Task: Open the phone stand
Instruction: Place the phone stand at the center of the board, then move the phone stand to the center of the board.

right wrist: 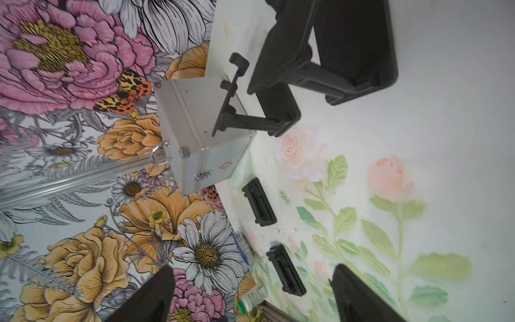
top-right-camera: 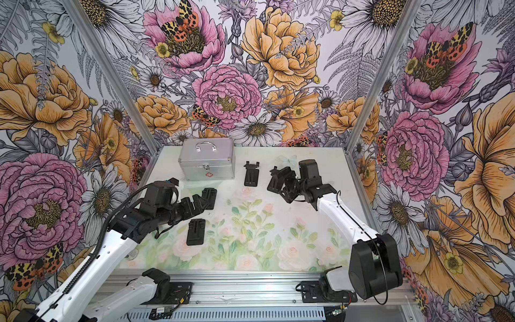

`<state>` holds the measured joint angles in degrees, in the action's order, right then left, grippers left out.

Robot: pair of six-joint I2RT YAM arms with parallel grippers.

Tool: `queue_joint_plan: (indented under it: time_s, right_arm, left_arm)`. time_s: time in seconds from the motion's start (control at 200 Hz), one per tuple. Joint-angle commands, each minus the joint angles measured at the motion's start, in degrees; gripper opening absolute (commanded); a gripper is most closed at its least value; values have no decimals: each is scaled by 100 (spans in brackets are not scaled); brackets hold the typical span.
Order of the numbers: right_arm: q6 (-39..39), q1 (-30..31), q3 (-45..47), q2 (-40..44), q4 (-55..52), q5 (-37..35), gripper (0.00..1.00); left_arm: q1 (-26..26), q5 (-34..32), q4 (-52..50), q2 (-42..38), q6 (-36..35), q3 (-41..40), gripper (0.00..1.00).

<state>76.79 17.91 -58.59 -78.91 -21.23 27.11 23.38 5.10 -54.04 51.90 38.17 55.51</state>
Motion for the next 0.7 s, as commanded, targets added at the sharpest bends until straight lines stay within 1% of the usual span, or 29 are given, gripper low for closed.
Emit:
queue_joint_plan:
  time_s: [0.0, 0.1, 0.185, 0.205, 0.215, 0.325, 0.365, 0.455, 0.48, 0.615, 0.695]
  right_arm:
    - [-907, 661, -348, -249, -1196, -840, 99]
    - [-1167, 1357, -927, -620, -1449, -1184, 99]
    - [-1331, 1848, -1403, -945, -1679, -1430, 99]
    - [-1334, 1939, -1473, -994, -1690, -1457, 99]
    - [-1347, 1978, -1502, -1025, -1691, -1462, 99]
    - [-1325, 2295, -1760, -1314, -1689, -1485, 99]
    - [-1325, 2362, -1813, -1382, -1691, -1473, 99]
    - [-1320, 2454, -1897, -1463, -1679, -1487, 99]
    - [-1327, 2461, -1919, -1480, -1682, -1489, 99]
    - [-1406, 2472, -2057, -1586, -1677, -1490, 99]
    - [-1484, 2480, -2153, -1627, -1682, -1464, 99]
  left_arm:
    - [-109, -658, -799, -144, 209, -216, 99]
    - [-547, -543, -825, -140, 315, -563, 99]
    - [-1035, -311, -553, -81, 343, -859, 99]
    - [-1118, -268, -505, -32, 320, -857, 98]
    - [-1158, -254, -483, -7, 315, -857, 96]
    - [-1698, -55, -375, 339, 357, -929, 69]
    - [-1867, 62, -361, 482, 357, -984, 54]
    - [-1951, 32, -289, 752, 423, -1065, 10]
    - [-1951, 20, -258, 847, 442, -1089, 0]
    - [-1959, 35, 51, 1501, 545, -1304, 0]
    - [-1994, -28, 291, 1661, 612, -1390, 0]
